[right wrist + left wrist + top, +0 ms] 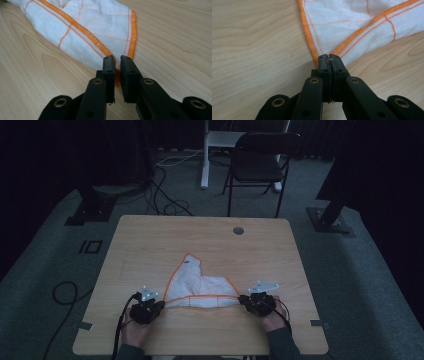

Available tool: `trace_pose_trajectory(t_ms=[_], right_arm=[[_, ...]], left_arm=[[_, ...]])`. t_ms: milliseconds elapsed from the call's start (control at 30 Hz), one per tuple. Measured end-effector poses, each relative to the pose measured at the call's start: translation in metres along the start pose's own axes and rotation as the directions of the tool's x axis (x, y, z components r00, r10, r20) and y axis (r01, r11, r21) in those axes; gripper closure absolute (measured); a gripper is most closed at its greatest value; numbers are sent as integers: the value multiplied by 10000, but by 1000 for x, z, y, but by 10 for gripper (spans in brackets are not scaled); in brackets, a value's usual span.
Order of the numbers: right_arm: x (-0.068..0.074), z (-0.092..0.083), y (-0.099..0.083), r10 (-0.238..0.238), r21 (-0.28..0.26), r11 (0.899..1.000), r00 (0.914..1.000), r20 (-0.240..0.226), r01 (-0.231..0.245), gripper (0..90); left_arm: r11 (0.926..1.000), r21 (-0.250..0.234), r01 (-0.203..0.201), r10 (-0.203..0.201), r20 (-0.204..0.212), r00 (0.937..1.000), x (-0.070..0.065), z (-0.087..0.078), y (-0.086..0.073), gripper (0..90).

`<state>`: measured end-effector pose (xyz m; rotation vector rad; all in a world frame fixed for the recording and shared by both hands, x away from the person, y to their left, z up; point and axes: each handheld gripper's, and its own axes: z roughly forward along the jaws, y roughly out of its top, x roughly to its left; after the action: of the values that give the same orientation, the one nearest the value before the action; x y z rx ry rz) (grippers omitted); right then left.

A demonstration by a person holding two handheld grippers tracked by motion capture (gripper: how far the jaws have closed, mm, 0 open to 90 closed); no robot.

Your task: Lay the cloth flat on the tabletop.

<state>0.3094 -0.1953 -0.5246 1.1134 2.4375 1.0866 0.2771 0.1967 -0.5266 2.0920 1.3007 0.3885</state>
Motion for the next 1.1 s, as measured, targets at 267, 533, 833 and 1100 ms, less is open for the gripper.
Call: trace_pose_trajectory(t_ms=[267, 533, 833, 1100], right_arm=[[-4, -9, -6, 119, 76, 9999, 9999, -59, -118, 758], [-8, -9, 7, 450, -602, 9973, 9986, 283, -433, 755], [1, 11, 30, 327, -756, 9967, 9986, 422, -295, 836], [11, 38, 47, 272, -669, 9974, 9991, 335, -249, 859]], left_arm=[[9996, 224, 151, -150, -41, 9999, 4, -6, -11, 807], [9989, -273, 373, -386, -455, 9982, 12, -5, -2, 767], [9950, -965, 247, -278, -308, 9991, 18, 0, 32, 790], [9985, -550, -10, 25, 268, 9996, 2, 31, 52, 791]])
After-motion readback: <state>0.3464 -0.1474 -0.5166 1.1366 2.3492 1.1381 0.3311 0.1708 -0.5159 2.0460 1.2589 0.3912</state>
